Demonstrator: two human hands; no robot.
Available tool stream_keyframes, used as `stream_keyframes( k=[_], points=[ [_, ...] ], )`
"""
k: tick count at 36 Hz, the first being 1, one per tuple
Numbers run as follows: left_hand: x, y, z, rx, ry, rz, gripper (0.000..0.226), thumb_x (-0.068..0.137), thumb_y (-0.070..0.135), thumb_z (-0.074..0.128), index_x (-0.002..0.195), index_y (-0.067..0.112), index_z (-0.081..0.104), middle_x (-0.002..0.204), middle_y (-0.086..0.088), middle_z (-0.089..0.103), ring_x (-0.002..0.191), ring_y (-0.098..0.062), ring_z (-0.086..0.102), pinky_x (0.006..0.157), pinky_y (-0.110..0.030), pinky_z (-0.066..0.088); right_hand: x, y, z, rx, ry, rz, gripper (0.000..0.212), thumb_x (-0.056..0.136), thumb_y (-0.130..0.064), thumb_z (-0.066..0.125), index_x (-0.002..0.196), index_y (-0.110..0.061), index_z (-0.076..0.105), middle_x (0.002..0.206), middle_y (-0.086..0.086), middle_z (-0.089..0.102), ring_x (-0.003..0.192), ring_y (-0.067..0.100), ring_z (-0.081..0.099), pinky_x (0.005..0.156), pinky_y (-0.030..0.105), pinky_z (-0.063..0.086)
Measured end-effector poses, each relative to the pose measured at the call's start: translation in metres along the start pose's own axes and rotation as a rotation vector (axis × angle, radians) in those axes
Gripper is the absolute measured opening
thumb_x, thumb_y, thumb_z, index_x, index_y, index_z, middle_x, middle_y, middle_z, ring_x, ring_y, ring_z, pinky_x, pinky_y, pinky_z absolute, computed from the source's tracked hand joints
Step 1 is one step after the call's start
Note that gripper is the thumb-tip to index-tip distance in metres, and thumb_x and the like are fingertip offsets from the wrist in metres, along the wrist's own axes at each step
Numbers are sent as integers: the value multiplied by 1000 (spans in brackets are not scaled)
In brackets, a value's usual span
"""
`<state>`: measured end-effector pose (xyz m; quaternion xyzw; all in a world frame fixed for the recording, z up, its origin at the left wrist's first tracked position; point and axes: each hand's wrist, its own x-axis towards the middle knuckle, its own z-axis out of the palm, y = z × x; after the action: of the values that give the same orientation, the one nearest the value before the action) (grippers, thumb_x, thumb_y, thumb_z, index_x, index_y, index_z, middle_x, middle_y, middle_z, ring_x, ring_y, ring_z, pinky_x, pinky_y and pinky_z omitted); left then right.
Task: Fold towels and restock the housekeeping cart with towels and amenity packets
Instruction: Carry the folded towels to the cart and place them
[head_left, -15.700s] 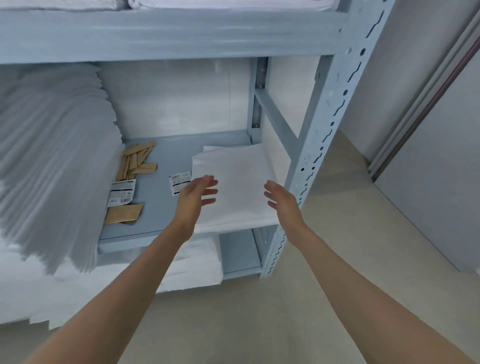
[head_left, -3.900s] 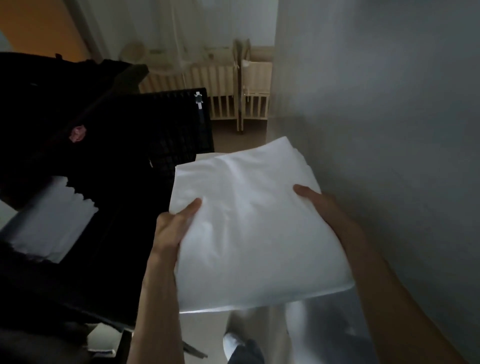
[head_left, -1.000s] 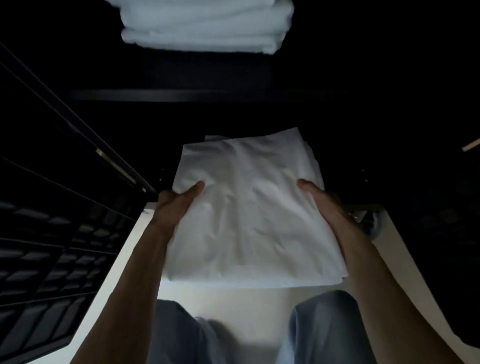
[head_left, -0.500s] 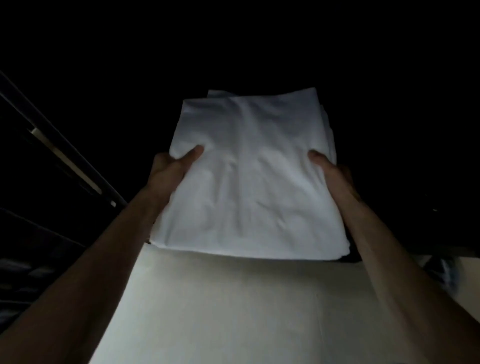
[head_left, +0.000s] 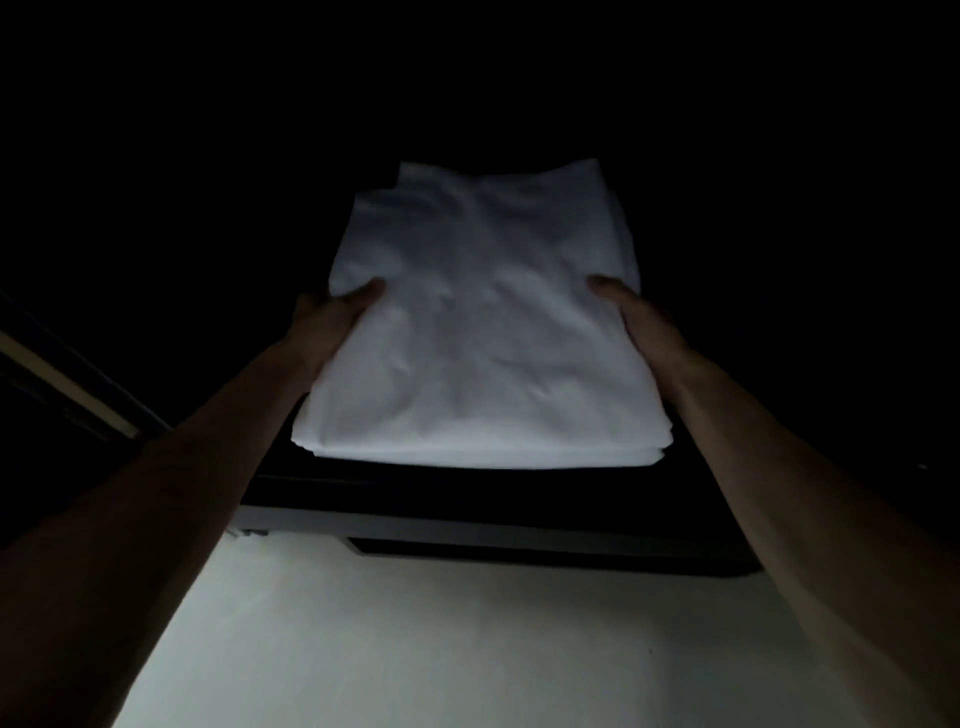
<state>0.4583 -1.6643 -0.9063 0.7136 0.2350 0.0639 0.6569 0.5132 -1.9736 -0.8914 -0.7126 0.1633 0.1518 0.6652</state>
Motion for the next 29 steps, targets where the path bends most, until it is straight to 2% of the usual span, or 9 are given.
stream_keyframes(
  k=[3,5,9,11,14,16,20,24,29],
  points=[
    [17,-23,4,227,-13,-22,76,93,50,63,153,12,36,156,-9,41,142,-25,41,118,-34,30,16,15,-2,-1,-66,53,80,71,-57,79,137,-19,57,120,6,69,103,25,69,81,33,56],
    [24,-28,7,305,47,-20,79,93,51,62,154,10,32,159,-10,36,145,-25,36,117,-28,26,27,20,-4,-2,-77,61,85,69,-58,79,141,-19,53,127,7,65,109,26,66,94,38,53],
    [34,-29,14,425,69,37,86,93,51,61,157,5,23,162,-14,27,150,-27,26,122,-36,20,34,26,-7,-49,-60,56,98,65,-61,81,146,-19,47,137,6,59,117,27,61,104,42,48],
    [33,-22,18,630,133,68,89,96,49,59,158,3,14,164,-22,16,151,-35,18,122,-41,18,33,21,-6,-203,31,13,100,70,-62,78,151,-17,39,145,7,51,126,29,54,108,43,44],
    [22,-2,29,957,172,225,78,96,39,59,158,11,20,163,-26,9,149,-43,12,116,-55,23,33,-4,1,-762,217,-244,84,88,-48,66,156,-18,26,161,13,26,147,33,27,119,46,26],
    [15,11,44,1031,113,433,72,94,41,59,156,18,30,162,-20,18,147,-40,19,115,-52,27,27,-27,16,-1066,268,-462,77,92,-43,60,157,-24,23,164,10,16,151,31,14,121,48,17],
    [-1,12,89,1277,-21,733,57,105,49,28,157,26,26,165,-5,23,149,-26,23,117,-43,24,9,-34,65,-1196,71,-825,55,98,-35,53,150,-21,41,160,5,32,147,22,27,117,34,17],
    [-8,-17,98,1207,-127,647,55,107,35,26,160,28,13,168,-1,10,154,-20,8,123,-45,3,6,15,76,-1360,84,-794,53,105,-41,28,156,-24,26,165,-4,19,152,16,12,122,39,2],
    [-9,-19,96,1172,-128,635,55,106,36,27,160,31,14,168,0,9,154,-18,6,124,-44,0,15,23,74,-1347,118,-831,53,106,-42,29,156,-24,27,164,-5,23,151,17,13,121,40,1]
  ],
)
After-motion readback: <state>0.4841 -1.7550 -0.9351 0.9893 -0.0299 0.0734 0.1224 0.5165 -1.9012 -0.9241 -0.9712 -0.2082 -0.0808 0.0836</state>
